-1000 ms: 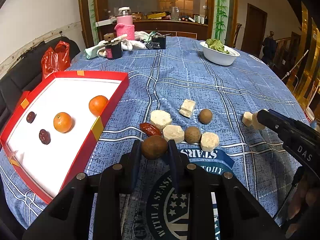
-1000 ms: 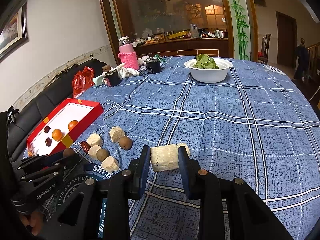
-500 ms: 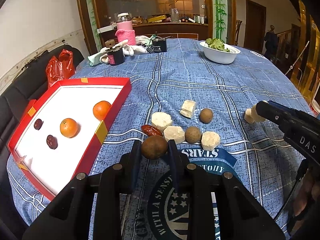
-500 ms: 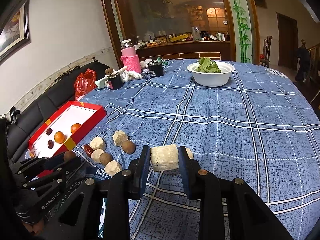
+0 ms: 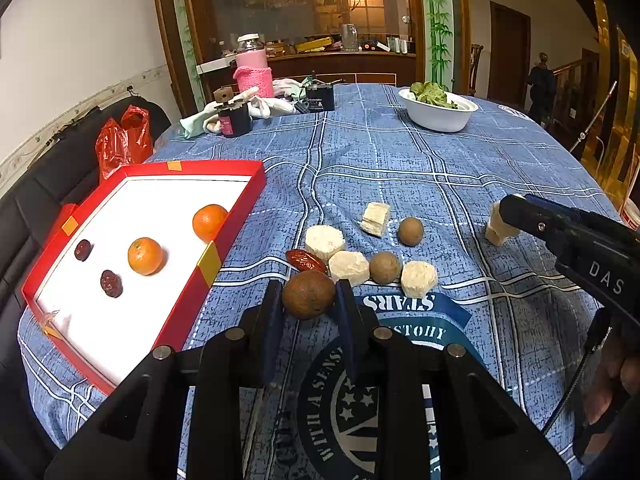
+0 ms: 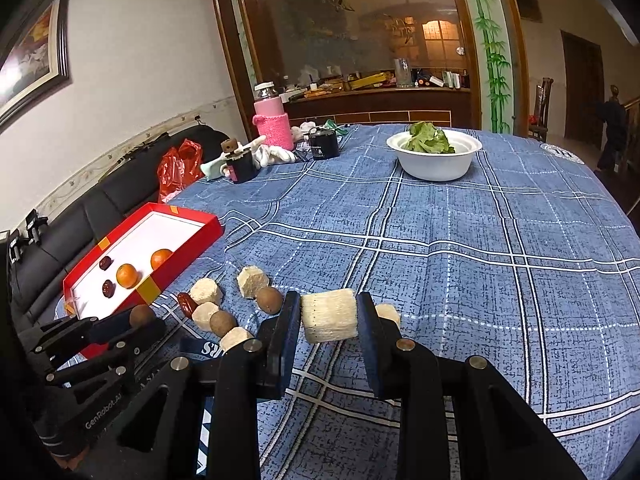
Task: Organize fruits
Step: 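Lift the brown fruit with the left tool while the right tool holds the pastry, then carry the brown fruit and the white pastry over the white tray with both tools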
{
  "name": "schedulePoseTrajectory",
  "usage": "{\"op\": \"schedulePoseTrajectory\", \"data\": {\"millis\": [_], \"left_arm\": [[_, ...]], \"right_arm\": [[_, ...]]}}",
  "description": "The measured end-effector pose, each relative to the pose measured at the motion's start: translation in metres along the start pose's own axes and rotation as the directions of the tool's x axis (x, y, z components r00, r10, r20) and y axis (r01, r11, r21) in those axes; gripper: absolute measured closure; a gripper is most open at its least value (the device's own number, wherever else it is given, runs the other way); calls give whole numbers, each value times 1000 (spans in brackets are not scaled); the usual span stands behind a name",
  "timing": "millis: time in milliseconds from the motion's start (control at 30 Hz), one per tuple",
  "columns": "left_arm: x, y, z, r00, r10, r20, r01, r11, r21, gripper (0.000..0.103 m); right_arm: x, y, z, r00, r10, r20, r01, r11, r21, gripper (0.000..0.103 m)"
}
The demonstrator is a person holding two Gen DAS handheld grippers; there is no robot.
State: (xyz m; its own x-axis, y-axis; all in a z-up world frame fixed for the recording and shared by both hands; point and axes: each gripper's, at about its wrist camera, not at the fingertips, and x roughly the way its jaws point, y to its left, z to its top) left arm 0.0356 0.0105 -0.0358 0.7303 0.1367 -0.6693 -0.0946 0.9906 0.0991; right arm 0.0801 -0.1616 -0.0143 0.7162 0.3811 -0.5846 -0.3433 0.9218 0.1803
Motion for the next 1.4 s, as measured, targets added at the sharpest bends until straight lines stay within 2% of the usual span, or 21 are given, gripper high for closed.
{"op": "schedulePoseTrajectory", "data": {"millis": [167, 500, 633, 833, 1000, 1200, 1400], "left_arm": [[-2, 12, 2, 1000, 3, 9, -3, 1000, -25, 79], [-13, 70, 11, 998, 48, 44, -41, 988, -152, 79], [-20, 96, 13, 995, 84, 62, -71, 977, -199, 79], [-24, 143, 13, 984, 167, 56, -144, 947, -287, 79], [-15, 178, 13, 979, 200, 23, -181, 923, -341, 79], [-2, 202, 7, 983, 185, -5, -174, 914, -366, 79], [3, 199, 3, 988, 154, -28, -154, 922, -354, 79]], "right_arm": [[-1, -2, -1, 1000, -5, 1, 5, 1000, 6, 74], [3, -3, 0, 999, -23, -26, 24, 999, 32, 74], [-4, 10, 7, 1000, -11, -21, 12, 1000, 29, 74], [-6, 70, 31, 996, 89, 3, -89, 994, -70, 74], [18, 131, 50, 981, 192, -10, -192, 973, -127, 75], [48, 188, 57, 959, 278, -46, -282, 946, -159, 75], [82, 219, 60, 953, 289, -87, -300, 939, -166, 75]]}}
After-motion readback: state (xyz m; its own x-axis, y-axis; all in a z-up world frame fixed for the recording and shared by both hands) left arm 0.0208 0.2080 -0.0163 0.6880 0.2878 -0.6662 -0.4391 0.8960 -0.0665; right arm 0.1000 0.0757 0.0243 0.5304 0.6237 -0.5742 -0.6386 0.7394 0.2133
